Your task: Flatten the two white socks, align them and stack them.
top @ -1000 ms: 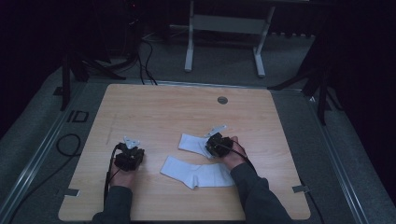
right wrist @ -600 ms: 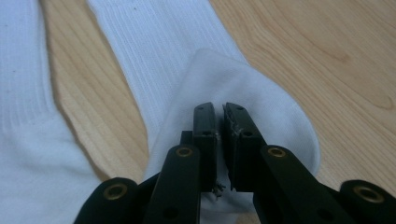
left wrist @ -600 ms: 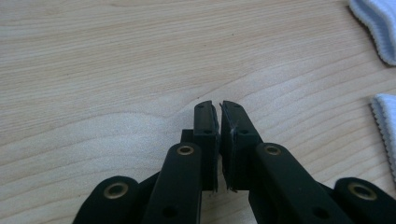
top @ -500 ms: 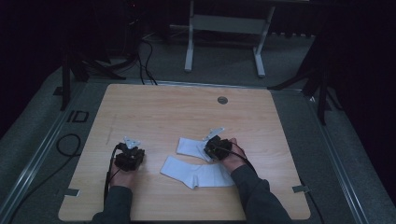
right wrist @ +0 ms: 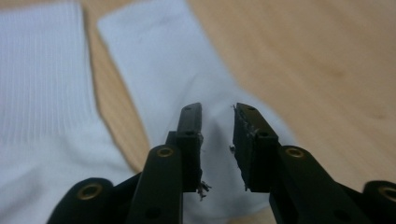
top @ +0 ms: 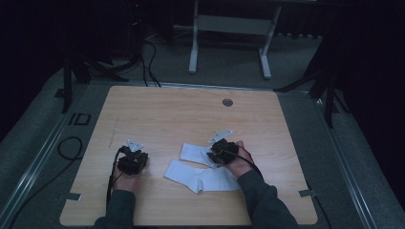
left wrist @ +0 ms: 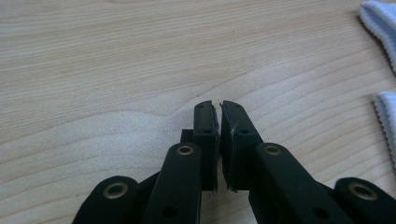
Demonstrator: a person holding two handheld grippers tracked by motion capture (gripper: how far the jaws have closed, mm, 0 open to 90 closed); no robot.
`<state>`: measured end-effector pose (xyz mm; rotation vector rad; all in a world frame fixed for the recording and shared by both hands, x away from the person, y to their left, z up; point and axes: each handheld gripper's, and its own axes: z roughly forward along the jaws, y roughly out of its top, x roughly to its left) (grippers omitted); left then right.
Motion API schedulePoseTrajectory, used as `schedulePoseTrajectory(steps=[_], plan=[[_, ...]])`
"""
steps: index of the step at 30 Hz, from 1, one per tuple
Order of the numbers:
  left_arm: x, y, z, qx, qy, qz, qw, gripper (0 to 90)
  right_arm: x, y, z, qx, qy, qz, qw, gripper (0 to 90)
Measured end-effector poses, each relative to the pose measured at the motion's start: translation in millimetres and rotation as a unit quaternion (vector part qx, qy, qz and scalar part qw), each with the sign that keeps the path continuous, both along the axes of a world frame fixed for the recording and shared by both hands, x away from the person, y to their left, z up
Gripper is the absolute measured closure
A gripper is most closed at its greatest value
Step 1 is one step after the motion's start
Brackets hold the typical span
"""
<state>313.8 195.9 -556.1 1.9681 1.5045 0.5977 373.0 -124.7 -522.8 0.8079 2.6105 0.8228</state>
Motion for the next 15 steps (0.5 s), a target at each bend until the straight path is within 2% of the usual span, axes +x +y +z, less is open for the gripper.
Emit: schedulePoseTrajectory(steps=[2, 5, 6, 10, 15], plan=[[-0.3, 0.0, 0.4, -0.001, -0.002, 0.0, 1.0, 84.6, 6.7, -3.8, 9.9, 0.011, -0.008, -0.015, 0.9998, 70.8], [-0.3, 0.3, 0.2, -0.002, -0.001, 0.002, 1.0, 84.6, 12.4, -7.2, 14.6, 0.014, -0.012, -0.03, 0.9994, 70.8], [-0.2, 0.4, 0.2, -0.002, -0.001, 0.001, 1.0, 84.5, 17.8, -10.9, 16.8, 0.018, -0.012, -0.047, 0.9987, 71.9], [-0.2, 0.3, 0.1, -0.002, -0.001, 0.001, 1.0, 84.4, 24.6, -17.7, 15.3, 0.02, -0.004, -0.066, 0.9976, 76.2], [-0.3, 0.2, 0.2, -0.001, -0.001, 0.0, 1.0, 84.2, 28.9, -18.6, 7.1, 0.015, 0.012, -0.072, 0.9972, 71.6]])
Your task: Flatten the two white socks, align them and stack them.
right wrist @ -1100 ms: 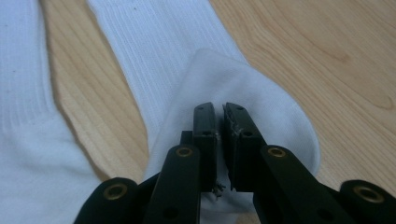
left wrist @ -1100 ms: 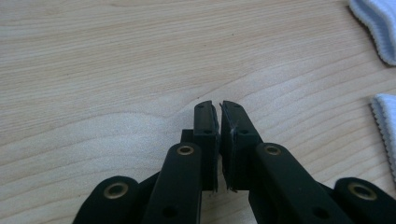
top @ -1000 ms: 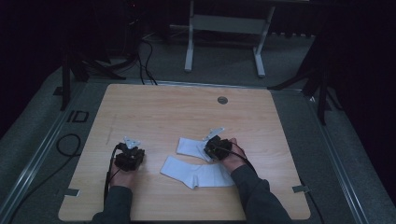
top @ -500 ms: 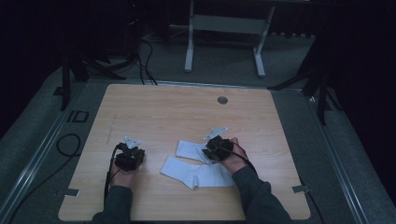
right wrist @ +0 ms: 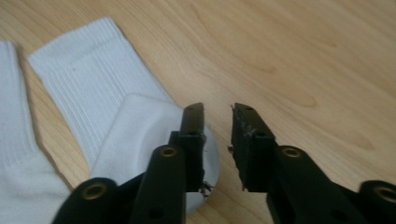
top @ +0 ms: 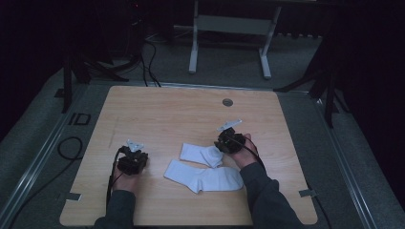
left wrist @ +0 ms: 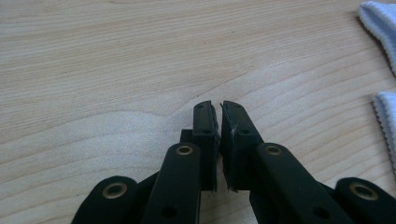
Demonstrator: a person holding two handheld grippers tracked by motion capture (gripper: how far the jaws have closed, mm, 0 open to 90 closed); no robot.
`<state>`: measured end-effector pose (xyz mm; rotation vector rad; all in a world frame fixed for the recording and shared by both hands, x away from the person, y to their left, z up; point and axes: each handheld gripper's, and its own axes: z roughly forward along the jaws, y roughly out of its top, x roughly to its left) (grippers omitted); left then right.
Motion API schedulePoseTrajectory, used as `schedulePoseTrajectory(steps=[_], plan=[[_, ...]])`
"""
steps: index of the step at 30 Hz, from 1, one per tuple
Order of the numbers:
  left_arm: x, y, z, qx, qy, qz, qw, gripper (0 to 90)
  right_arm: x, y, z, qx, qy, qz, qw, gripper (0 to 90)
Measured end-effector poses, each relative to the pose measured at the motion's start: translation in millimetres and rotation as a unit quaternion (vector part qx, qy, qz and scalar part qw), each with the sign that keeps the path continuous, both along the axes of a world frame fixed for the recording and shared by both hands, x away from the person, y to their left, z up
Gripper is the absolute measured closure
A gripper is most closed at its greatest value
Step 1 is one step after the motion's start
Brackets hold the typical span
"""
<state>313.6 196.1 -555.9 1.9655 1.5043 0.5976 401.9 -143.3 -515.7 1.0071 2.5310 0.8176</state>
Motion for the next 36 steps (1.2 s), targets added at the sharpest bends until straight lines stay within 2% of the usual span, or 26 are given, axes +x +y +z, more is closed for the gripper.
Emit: schedulePoseTrajectory(steps=[8, 9, 11, 12, 14, 20, 24, 25, 27, 31, 36], plan=[[0.3, 0.2, -0.1, 0.0, 0.004, 0.0, 1.0, 83.4, 3.9, -2.4, -14.0, -0.006, 0.031, -0.018, 0.9993, 67.8], [0.3, 0.0, -0.3, 0.0, 0.004, 0.0, 1.0, 83.5, 4.4, -3.4, -15.4, -0.006, 0.036, -0.019, 0.9992, 70.9], [0.4, -0.2, -0.5, 0.0, 0.004, 0.0, 1.0, 83.4, 3.5, -4.7, -16.6, -0.005, 0.042, -0.01, 0.9991, 84.8], [0.4, -0.1, -0.4, 0.0, 0.004, 0.0, 1.0, 83.5, 2.0, -4.8, -15.9, -0.007, 0.036, -0.003, 0.9993, 88.4], [0.5, -0.2, -0.5, 0.0, 0.005, 0.0, 1.0, 83.5, 0.1, -4.7, -13.9, -0.008, 0.032, 0.0, 0.9994, 88.7], [0.2, -0.7, -0.5, 0.002, 0.004, 0.0, 1.0, 83.5, -17.0, -5.0, 19.2, 0.004, -0.016, 0.019, 0.9997, 88.8], [0.3, -0.3, -0.4, 0.001, 0.004, 0.0, 1.0, 83.5, -23.3, -9.5, 36.5, 0.01, -0.037, 0.02, 0.9991, 88.9], [0.3, -0.3, -0.4, 0.001, 0.004, 0.0, 1.0, 83.5, -23.3, -9.5, 36.5, 0.01, -0.037, 0.02, 0.9991, 88.9], [0.2, -0.2, -0.4, 0.0, 0.004, 0.0, 1.0, 83.5, -25.2, -17.1, 44.8, 0.005, -0.049, 0.016, 0.9986, 88.9], [0.4, -0.2, -0.5, 0.001, 0.005, 0.0, 1.0, 83.5, -24.2, -31.5, 47.0, 0.001, -0.052, 0.0, 0.9987, 88.9], [0.4, -0.6, -0.7, 0.001, 0.005, 0.0, 1.0, 83.5, -19.8, -53.0, 42.2, -0.011, -0.049, -0.025, 0.9984, 88.9]])
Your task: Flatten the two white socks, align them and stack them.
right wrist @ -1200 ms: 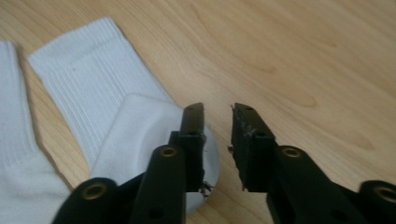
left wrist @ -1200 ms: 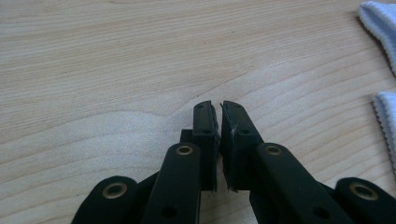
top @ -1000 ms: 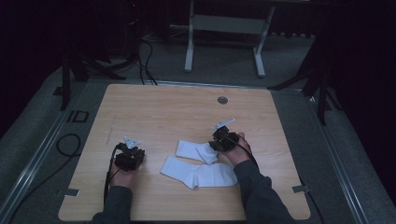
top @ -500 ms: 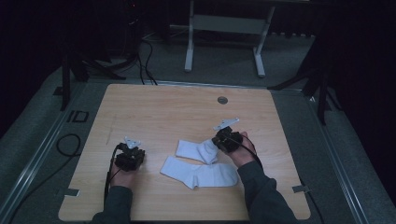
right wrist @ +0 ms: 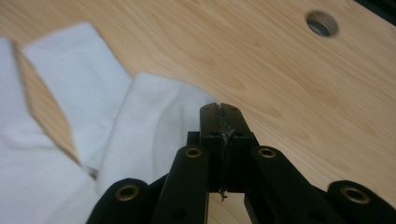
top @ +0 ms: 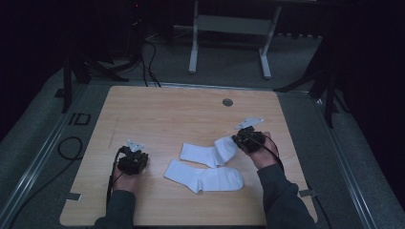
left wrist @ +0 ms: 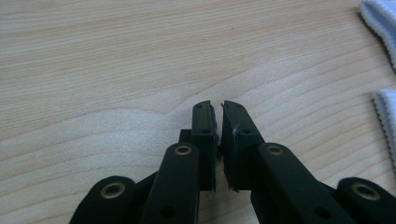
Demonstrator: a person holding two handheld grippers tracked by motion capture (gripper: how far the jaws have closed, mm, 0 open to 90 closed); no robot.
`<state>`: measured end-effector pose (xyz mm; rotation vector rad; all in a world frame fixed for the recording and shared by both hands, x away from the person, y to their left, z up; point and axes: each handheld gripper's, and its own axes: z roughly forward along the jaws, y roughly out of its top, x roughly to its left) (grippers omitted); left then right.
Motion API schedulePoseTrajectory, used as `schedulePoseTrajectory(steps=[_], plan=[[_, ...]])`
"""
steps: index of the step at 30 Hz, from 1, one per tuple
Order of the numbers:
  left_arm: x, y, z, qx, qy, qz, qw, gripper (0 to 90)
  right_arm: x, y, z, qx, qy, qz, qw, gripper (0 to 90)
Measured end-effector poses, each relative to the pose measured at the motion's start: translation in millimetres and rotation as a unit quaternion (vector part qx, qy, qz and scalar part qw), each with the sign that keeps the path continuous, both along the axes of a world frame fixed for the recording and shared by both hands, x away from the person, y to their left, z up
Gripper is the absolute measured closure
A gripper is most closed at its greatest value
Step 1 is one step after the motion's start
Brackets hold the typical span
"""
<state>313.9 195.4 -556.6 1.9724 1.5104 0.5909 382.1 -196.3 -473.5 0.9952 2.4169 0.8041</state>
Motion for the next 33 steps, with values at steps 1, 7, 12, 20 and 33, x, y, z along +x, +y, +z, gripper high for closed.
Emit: schedulePoseTrajectory(steps=[1, 7, 12, 20, 33], plan=[[0.1, 0.0, -0.2, 0.0, 0.0, 0.0, 1.0, 83.5, 1.0, -4.5, -1.9, -0.004, 0.001, -0.004, 1.0, 88.9], [0.0, -0.3, -0.3, 0.0, 0.001, 0.0, 1.0, 83.5, 3.5, -23.7, -16.0, -0.028, 0.01, -0.029, 0.9991, 89.0], [-0.1, -0.3, -0.4, -0.001, 0.0, 0.001, 1.0, 83.5, 3.4, -35.9, -22.5, -0.037, 0.016, -0.044, 0.9982, 89.0], [-0.1, 0.1, -0.5, -0.001, 0.0, 0.001, 1.0, 83.5, 2.8, -46.7, -31.2, -0.056, 0.026, -0.049, 0.9969, 83.8], [-0.4, 0.1, -0.7, -0.003, 0.0, 0.001, 1.0, 83.4, 0.8, -3.5, -17.3, -0.018, 0.012, 0.036, 0.9991, 66.5]])
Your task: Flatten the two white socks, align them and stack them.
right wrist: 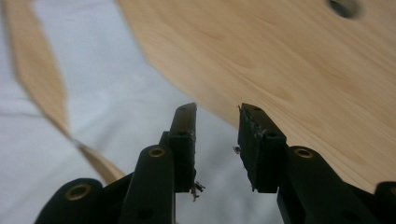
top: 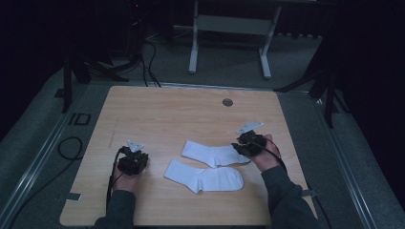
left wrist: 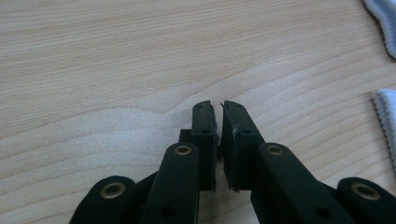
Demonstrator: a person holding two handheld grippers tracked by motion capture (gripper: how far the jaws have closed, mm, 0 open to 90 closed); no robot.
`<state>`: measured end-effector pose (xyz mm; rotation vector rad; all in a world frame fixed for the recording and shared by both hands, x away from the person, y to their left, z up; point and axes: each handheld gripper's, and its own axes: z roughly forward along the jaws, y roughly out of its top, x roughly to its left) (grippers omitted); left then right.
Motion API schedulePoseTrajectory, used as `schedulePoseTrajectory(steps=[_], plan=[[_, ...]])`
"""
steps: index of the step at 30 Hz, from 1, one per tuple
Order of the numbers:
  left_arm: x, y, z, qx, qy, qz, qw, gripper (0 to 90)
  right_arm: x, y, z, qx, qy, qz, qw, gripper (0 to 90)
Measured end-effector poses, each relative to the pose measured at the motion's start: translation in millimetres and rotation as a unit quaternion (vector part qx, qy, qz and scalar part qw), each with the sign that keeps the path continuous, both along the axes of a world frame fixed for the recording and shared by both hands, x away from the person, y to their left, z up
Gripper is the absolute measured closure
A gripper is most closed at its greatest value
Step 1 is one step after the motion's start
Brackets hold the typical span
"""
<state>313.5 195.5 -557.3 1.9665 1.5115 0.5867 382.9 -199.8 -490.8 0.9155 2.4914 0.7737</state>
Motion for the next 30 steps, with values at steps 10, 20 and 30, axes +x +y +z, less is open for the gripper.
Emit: schedulePoseTrajectory(steps=[10, 20, 30], plan=[[0.1, 0.2, 0.0, -0.001, 0.0, -0.001, 1.0, 83.4, 3.8, 60.1, -23.0, -0.016, 0.025, 0.079, 0.9964, 64.3], [0.2, 0.0, 0.1, 0.0, 0.001, -0.002, 1.0, 83.3, 11.9, 96.9, -37.0, -0.014, 0.039, 0.121, 0.9917, 62.2], [0.1, -0.1, 0.1, -0.001, 0.001, -0.003, 1.0, 83.1, 24.8, 110.2, -51.4, 0.003, 0.09, 0.139, 0.9862, 54.2]])
